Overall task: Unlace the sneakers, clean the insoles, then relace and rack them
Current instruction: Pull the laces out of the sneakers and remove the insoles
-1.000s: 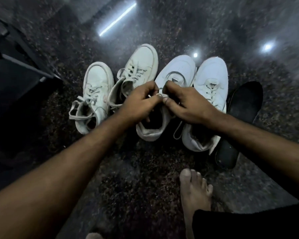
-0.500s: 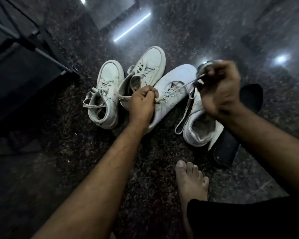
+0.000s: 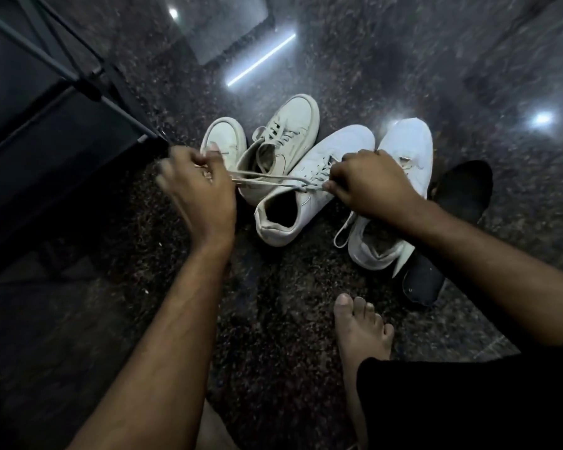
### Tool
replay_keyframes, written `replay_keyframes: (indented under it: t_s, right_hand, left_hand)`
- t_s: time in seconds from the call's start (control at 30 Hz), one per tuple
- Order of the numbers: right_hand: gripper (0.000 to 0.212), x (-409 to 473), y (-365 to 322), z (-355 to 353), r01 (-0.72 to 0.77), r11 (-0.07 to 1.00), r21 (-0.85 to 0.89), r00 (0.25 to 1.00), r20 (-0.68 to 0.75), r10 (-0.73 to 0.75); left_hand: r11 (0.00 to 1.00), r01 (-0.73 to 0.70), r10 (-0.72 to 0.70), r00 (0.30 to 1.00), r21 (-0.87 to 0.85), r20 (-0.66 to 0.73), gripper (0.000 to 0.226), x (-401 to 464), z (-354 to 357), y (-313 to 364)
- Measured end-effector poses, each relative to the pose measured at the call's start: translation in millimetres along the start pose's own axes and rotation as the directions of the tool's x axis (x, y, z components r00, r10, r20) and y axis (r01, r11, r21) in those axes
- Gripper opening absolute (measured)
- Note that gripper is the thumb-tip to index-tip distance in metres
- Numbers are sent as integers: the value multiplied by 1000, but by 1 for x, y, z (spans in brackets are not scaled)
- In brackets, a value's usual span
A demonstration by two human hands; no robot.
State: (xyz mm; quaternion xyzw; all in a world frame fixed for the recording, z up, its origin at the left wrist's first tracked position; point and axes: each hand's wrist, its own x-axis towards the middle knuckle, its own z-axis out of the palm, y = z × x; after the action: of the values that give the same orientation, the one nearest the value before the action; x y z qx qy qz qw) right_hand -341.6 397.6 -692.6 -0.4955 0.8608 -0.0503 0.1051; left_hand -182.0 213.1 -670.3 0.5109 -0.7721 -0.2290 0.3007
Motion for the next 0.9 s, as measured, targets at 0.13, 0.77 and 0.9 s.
replay_keyframes:
  t_s: [0.13, 0.77, 0.9]
  right_hand:
    - [50, -10, -36, 14, -24, 999, -41, 996, -92, 20]
    - [50, -36, -30, 32, 93, 985, 147, 993, 62, -103]
    - [50, -45, -23, 38, 177, 965, 195, 977, 85, -196]
  left_hand:
    - [990, 54, -56, 998, 131, 14, 32, -17, -2, -4]
    - [912, -386, 201, 716, 139, 669, 39, -103, 18, -7]
    - [953, -301, 220, 771, 37, 598, 26, -112, 23, -14]
